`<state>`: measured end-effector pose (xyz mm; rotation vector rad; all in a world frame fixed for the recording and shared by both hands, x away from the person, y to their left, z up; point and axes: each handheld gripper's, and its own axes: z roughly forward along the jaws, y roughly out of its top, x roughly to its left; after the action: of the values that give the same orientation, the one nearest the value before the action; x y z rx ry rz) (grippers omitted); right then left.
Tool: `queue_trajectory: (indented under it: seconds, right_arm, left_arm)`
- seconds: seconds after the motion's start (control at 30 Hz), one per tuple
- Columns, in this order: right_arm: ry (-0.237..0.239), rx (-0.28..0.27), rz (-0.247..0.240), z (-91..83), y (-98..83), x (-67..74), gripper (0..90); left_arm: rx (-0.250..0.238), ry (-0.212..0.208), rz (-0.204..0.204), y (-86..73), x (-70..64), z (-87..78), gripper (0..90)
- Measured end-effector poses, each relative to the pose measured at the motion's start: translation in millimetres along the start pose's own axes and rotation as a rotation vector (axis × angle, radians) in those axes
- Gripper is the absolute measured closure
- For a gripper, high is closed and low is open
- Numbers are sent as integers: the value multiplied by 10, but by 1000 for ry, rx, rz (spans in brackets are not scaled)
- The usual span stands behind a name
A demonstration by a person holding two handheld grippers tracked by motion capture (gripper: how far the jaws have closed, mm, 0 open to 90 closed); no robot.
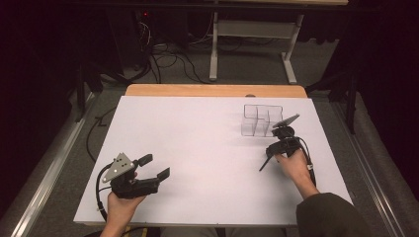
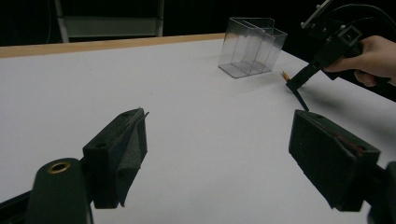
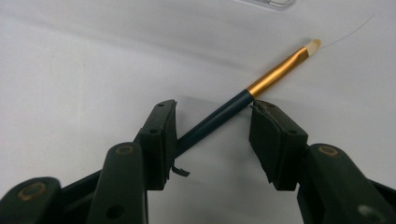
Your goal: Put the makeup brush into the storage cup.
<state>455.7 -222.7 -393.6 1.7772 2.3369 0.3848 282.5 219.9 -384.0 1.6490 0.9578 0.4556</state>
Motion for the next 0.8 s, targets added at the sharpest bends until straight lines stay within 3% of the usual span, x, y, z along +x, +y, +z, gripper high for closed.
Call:
queue_trajectory:
  seconds: [0.8]
  right_arm:
    - [26, 6, -9, -52, -108, -130, 632]
  left_arm:
    - [1, 1, -1, -2, -1, 4, 196]
